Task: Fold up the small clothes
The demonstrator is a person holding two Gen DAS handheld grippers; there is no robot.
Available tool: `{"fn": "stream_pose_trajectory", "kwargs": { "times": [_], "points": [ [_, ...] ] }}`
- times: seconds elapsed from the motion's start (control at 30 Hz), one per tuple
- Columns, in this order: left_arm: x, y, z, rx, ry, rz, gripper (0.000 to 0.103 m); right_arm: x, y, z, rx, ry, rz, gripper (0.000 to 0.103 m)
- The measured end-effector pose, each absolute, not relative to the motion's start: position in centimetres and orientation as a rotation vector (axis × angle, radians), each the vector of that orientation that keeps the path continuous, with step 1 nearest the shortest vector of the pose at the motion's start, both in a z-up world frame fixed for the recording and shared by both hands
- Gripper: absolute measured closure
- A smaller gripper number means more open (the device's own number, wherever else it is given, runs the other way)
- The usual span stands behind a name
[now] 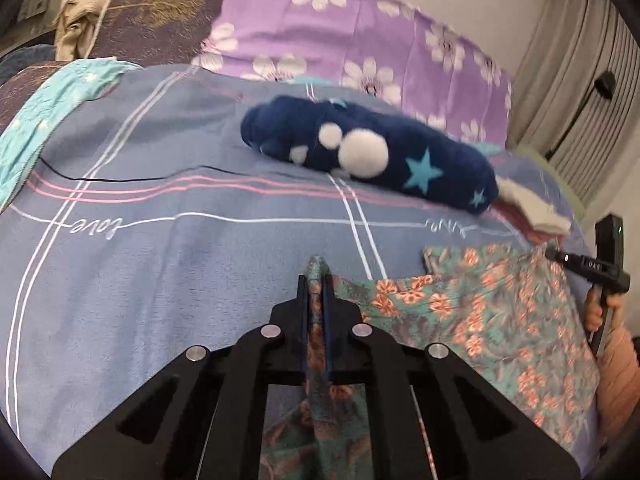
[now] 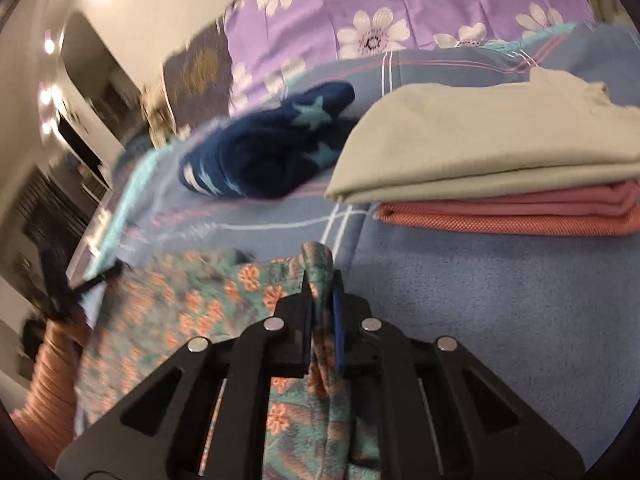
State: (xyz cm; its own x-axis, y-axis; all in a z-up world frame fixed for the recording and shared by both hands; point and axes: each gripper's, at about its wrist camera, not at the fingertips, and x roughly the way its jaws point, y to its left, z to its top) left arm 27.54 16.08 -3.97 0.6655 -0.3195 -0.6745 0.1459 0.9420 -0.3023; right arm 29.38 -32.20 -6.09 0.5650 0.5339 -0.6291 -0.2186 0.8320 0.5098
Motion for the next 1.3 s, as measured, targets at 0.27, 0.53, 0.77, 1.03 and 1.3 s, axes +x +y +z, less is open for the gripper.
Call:
{"fn": "stream_pose_trajectory", "kwargs": {
  "times": [0.27,0.53,0.77,1.03,1.3],
  "points": [
    [26.2,15.6,0.6,-0.146,0.65,-0.217,0.097,29.1,-32.0,-2.3,0.412,0.746,0.46,0.096],
    [28.4,14.0,-6.0,0.03,0.885,-0.136,0.084,29.5,-31.4,-7.0,0.366,0.921,0.352,0.081],
    [22.5,13.4,-1.9,0.029,0.791,-0.12,0.071,21.0,-35.2,-4.6,0.353,0.888,0.3,0.075],
    [12.3,6.3,-1.9,0.042,0.82,-0.349,0.07,8.4,-35.2,-6.1,0.493,0.921,0.507,0.075],
    [8.8,5.0,-5.1,0.18,0.918,-0.204,0.069,5.3,-33.8,-4.7,0.395,0.873,0.632,0.093]
  ]
}}
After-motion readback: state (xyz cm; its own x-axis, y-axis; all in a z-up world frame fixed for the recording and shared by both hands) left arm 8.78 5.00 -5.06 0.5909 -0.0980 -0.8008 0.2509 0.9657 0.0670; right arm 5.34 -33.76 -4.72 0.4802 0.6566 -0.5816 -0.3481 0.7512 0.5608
